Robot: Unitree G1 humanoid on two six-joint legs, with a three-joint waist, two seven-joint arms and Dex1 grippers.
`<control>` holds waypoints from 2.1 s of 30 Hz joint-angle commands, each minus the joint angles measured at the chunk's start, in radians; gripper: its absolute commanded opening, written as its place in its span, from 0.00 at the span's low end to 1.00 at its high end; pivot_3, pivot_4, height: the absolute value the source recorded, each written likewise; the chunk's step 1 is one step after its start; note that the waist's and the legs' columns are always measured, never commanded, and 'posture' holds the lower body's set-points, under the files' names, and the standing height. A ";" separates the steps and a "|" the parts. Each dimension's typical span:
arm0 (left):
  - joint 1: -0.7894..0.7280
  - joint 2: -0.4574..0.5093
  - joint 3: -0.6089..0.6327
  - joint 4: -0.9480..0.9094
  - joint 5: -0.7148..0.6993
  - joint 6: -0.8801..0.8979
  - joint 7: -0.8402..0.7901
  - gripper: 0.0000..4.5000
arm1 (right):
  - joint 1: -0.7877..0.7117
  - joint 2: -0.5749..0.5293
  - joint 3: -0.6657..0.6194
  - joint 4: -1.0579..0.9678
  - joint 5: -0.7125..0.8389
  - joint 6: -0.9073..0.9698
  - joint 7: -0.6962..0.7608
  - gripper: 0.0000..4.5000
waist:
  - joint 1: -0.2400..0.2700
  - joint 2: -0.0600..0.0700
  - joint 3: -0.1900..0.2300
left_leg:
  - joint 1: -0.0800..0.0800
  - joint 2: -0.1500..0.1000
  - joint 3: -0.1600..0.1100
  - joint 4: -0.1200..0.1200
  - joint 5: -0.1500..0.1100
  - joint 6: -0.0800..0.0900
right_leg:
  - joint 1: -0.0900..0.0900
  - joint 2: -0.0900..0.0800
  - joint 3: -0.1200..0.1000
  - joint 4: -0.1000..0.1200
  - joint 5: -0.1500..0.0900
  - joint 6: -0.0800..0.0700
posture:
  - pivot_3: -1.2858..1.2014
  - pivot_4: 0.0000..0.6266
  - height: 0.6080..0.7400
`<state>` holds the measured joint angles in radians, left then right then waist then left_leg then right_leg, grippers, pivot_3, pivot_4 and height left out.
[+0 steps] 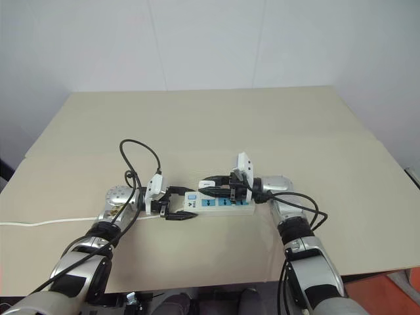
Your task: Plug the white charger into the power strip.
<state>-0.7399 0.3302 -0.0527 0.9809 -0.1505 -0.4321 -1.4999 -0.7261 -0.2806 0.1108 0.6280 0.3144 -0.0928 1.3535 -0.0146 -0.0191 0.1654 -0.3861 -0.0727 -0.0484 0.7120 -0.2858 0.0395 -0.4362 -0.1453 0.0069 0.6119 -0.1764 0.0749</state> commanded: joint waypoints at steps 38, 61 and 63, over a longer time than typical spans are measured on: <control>0.004 0.015 -0.034 -0.001 0.025 0.001 -0.003 0.73 | -0.051 0.040 0.015 0.341 -0.137 -0.223 0.049 0.78 | -0.020 0.001 -0.007 | 0.018 0.002 -0.001 -0.004 -0.004 0.006 | 0.014 0.000 0.000 -0.001 0.000 0.000 | 0.52 0.24 1.00; 0.197 0.141 0.106 -0.508 -0.242 0.267 -0.028 1.00 | 0.047 -0.130 -0.083 -0.035 -0.032 -0.149 0.043 1.00 | -0.019 0.001 -0.006 | 0.012 0.002 -0.002 -0.009 -0.003 0.004 | 0.007 0.000 0.001 -0.001 0.000 0.000 | 0.52 0.24 1.00; 0.264 0.209 0.143 -0.637 -0.302 0.370 -0.023 1.00 | 0.101 -0.218 -0.127 -0.166 -0.003 -0.110 0.035 1.00 | -0.022 0.002 -0.006 | 0.002 0.002 -0.001 -0.008 0.000 0.000 | -0.003 0.000 0.002 0.000 0.000 0.000 | 0.52 0.24 1.00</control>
<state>-0.4978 0.4997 0.0480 0.4525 -0.3852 -0.1377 -1.5282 -0.6355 -0.4487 0.0407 0.5785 0.2622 -0.2323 1.3913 -0.0365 -0.0173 0.1597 -0.3873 -0.0709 -0.0498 0.7038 -0.2836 0.0352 -0.4430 -0.1457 0.0094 0.6126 -0.1762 0.0742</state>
